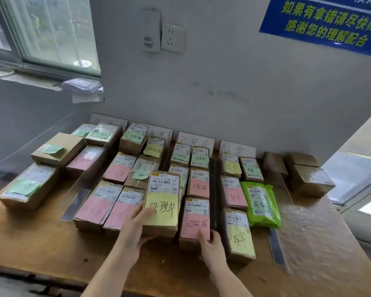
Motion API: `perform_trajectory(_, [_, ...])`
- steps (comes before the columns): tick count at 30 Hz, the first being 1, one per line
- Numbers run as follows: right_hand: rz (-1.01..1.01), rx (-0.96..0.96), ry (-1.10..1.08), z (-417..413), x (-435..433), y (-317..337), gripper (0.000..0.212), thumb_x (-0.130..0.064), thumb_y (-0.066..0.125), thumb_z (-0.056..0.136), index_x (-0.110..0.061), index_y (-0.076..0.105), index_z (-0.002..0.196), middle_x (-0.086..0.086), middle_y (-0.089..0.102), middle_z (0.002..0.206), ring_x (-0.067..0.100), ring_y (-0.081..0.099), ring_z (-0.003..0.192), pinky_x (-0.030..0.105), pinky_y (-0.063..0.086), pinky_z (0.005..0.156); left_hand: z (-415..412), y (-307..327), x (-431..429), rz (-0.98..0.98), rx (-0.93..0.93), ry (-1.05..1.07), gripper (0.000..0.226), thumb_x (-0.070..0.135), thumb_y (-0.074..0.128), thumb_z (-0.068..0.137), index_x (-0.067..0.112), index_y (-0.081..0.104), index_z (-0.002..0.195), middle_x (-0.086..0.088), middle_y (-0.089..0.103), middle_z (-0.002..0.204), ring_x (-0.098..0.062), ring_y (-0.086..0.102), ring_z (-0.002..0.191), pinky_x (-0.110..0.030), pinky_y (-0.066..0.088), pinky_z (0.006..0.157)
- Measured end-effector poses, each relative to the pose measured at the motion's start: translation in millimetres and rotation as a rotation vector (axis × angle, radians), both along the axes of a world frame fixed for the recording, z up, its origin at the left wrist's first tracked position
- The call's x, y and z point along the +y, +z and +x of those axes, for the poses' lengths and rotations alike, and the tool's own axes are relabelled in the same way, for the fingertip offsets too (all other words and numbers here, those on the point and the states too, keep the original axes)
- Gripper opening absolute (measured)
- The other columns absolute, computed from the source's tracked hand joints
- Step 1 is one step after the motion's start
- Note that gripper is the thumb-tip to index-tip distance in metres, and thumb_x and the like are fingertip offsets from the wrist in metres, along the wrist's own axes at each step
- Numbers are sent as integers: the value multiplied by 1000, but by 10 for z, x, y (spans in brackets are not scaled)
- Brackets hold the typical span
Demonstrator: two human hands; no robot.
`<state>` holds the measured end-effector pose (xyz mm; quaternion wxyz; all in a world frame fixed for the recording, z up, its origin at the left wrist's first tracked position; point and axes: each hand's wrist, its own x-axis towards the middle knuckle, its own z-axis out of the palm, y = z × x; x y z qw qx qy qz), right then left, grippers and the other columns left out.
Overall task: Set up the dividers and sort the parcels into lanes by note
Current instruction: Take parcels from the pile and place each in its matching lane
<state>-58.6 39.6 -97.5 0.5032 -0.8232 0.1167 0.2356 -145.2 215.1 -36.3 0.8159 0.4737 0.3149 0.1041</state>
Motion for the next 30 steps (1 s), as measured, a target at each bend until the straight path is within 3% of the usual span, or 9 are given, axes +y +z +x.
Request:
perform_trajectory(5, [-66,13,42,58,3,-132,64,-42,54,96,-17,29,150,10,51,142,30,52,125,48,50,100,-8,-65,18,2,14,-21,40,24,67,79,27,63,119,-5,74,104,-28,63,108,-49,53,89])
perform_trajectory(8, [-247,-74,137,97,-26,-175,60,-43,51,98,-14,32,148,8,56,139,27,56,123,40,49,96,4,-117,23,0,20,-23,39,21,66,85,29,62,122,-4,74,107,-28,63,109,-48,53,89])
perform_trajectory(13, [-487,-164,238,131,1,-191,32,-45,44,99,-19,50,115,2,67,108,23,65,93,39,56,80,-2,-170,-8,-11,32,-17,42,21,67,85,27,61,125,-5,73,108,-28,63,109,-49,53,90])
perform_trajectory(18, [-602,-332,258,145,67,-79,51,-45,54,95,-23,38,138,4,49,132,24,54,119,34,51,84,-21,-144,-30,-15,36,14,58,29,71,72,26,58,129,-8,71,112,-29,62,110,-46,53,86])
perform_trajectory(20, [-527,-499,252,134,134,54,54,-46,51,96,-24,36,143,2,46,135,20,53,120,31,50,85,-23,-108,-25,-6,22,19,53,26,70,77,27,59,128,-7,71,112,-28,62,111,-46,54,86])
perform_trajectory(22, [-277,-604,265,109,264,264,47,-49,44,98,-24,45,138,1,50,132,15,56,112,28,49,86,-26,-43,-16,2,-6,31,43,22,67,84,27,61,126,-7,72,111,-29,62,111,-46,54,86])
perform_trajectory(24, [-7,-584,278,78,437,501,47,-54,42,96,-26,52,134,-2,53,134,12,54,115,28,47,94,-35,51,-2,2,-30,53,42,23,67,82,26,62,124,-7,73,109,-29,63,110,-46,54,86])
perform_trajectory(27, [220,-466,398,-28,662,786,76,-83,36,78,-37,44,137,-9,49,142,13,47,129,43,45,106,-70,174,63,1,-54,102,37,22,64,87,25,60,124,-9,72,110,-30,63,109,-42,55,81])
perform_trajectory(30, [286,-404,542,-150,837,936,74,-67,52,79,-38,33,144,-11,46,142,16,47,130,44,47,105,-156,266,184,8,-77,159,48,25,66,86,20,52,131,-12,68,116,-30,64,109,-43,56,82])
